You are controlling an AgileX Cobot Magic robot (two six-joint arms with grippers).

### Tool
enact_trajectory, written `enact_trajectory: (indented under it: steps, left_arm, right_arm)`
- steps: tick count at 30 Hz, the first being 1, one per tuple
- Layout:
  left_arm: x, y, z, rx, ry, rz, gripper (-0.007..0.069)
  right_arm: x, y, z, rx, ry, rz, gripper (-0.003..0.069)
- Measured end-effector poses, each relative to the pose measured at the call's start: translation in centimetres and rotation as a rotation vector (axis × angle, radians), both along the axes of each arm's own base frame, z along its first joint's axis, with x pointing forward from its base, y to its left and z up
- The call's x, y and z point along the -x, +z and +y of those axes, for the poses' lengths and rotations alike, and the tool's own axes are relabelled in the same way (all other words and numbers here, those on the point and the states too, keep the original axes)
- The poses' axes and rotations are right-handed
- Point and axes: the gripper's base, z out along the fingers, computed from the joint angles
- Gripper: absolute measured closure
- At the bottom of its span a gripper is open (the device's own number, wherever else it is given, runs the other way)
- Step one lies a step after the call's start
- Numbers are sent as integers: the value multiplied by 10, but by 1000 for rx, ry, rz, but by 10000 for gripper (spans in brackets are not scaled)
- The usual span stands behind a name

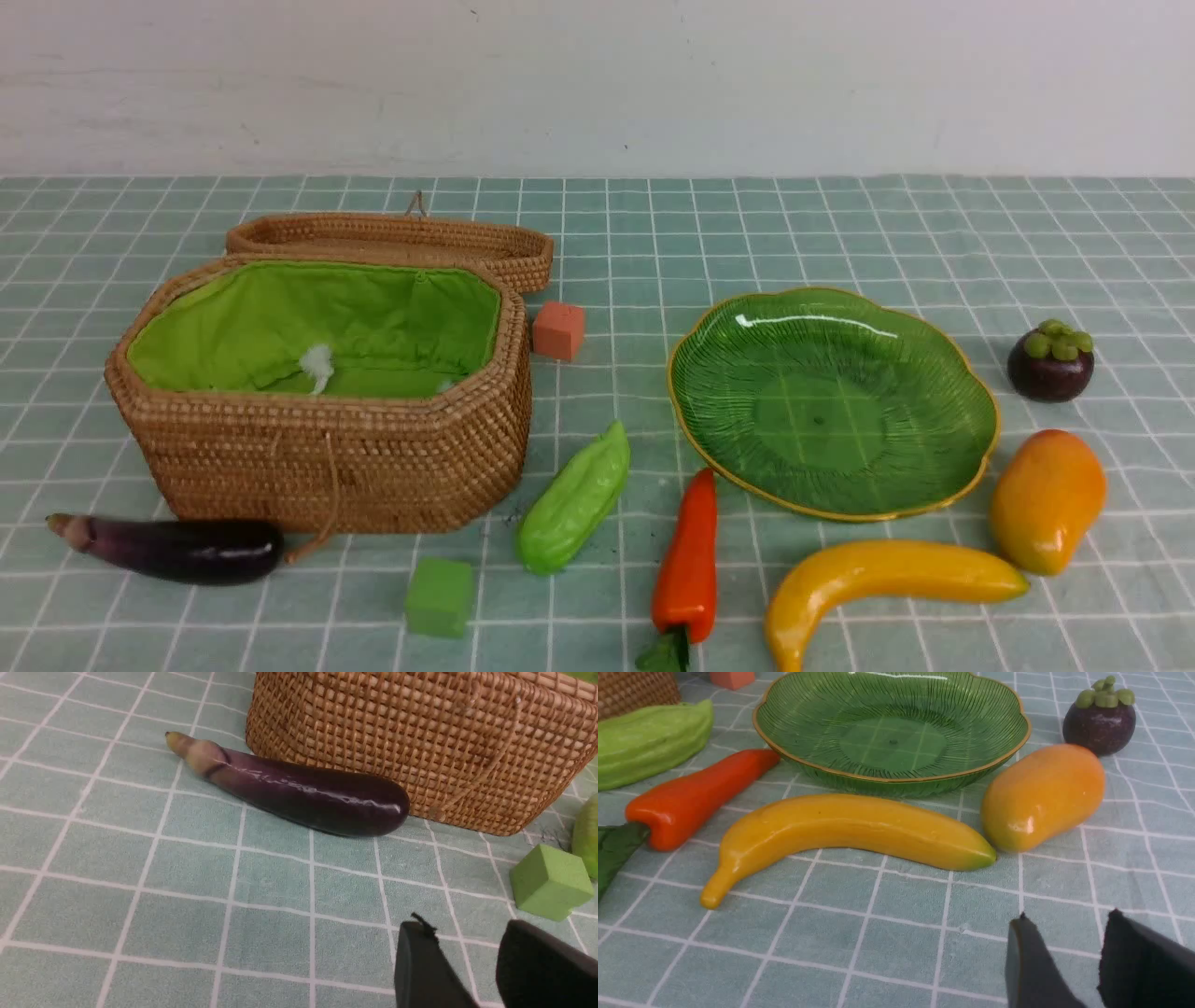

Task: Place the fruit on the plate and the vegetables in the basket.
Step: Use the left arm to grab an eggplant and put it into the left basket

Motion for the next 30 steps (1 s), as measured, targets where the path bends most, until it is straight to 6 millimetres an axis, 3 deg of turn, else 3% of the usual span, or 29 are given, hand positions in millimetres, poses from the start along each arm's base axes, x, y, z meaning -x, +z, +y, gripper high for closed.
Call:
enact_trajectory:
  steps: [25, 28, 30]
  left_arm:
    - [-1, 2, 0, 4, 2, -24, 386]
    - [-3, 10, -1, 103, 16, -103, 386]
    - [-4, 17, -2, 268, 39, -163, 386]
  right_arm:
    - [0, 0, 0, 0, 0, 0, 418]
    - [0, 0, 0, 0, 0, 0, 418]
    - [0, 0, 0, 1, 0, 0, 418]
